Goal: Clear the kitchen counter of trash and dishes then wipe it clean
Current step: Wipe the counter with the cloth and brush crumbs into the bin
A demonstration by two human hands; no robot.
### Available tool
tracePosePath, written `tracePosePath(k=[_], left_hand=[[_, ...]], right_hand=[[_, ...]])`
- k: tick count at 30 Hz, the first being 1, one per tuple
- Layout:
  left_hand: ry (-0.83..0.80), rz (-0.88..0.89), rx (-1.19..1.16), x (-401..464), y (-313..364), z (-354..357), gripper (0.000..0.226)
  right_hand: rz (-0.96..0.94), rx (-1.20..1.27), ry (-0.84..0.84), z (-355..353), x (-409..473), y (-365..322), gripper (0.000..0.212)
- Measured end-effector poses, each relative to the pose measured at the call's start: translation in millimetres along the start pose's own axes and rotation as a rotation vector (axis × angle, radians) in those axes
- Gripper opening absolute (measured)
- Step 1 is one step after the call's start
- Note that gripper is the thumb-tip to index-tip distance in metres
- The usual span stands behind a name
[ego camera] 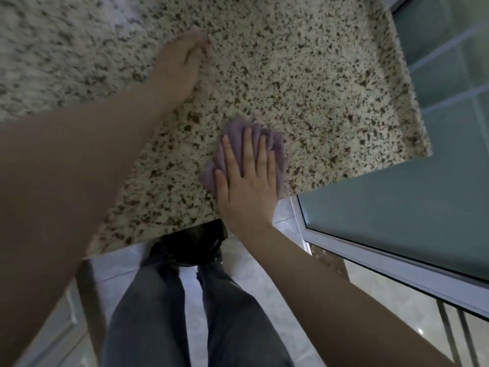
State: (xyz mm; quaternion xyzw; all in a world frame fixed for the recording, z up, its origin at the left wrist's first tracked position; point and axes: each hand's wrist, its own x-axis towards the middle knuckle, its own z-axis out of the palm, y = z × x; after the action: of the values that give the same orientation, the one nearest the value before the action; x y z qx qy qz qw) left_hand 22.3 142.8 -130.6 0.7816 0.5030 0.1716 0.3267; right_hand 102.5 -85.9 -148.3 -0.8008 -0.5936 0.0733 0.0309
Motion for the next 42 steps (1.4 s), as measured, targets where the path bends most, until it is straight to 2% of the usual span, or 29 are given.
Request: tracePosePath(k=[2, 6, 9, 16, 21, 26, 29, 36, 42], left_hand=[[-0.046, -0.039, -0.004, -21.8, -18.4, -30.2, 0.042], [0.008, -0.031, 0.240, -84.6, -78.8, -79.3, 0.046], [0.052, -0.140, 0.370, -129.1, -122.4, -102.9, 0.048], [0.146, -0.234, 0.498, -165.8, -161.0, -128.3, 0.053], [0.199, -0.284, 0.499, -158.7, -166.0, -126.3, 0.052], [0.200, -0.283, 0.574, -159.9, -167.8, -123.1, 0.053], [0.205, -0.272, 0.589, -162.0, -169.1, -122.6, 0.053], [0.219, -0.275, 0.547, -161.3, -177.9, -121.2, 0.052], [0.211, -0.285, 0.520, -159.8, -176.8, -123.2, 0.058]], right_hand=[[-0.051, 0.039, -0.011, 2.8, -8.8, -23.5, 0.057], [-0.181, 0.118, -0.030, 11.1, -19.2, -76.5, 0.055], [-0.312, 0.155, -0.066, 20.3, -18.6, -115.6, 0.053], [-0.456, 0.174, -0.077, 33.1, -11.7, -174.0, 0.052], [-0.437, 0.199, -0.053, 25.6, -7.0, -162.9, 0.053], [-0.163, 0.111, 0.003, 17.5, 21.1, -103.5, 0.054], [-0.109, 0.051, 0.014, 18.5, 50.0, -95.7, 0.054], [-0.148, 0.061, 0.024, 19.0, 125.8, -151.1, 0.055], [-0.443, 0.081, -0.037, 20.8, 74.7, -183.5, 0.053]])
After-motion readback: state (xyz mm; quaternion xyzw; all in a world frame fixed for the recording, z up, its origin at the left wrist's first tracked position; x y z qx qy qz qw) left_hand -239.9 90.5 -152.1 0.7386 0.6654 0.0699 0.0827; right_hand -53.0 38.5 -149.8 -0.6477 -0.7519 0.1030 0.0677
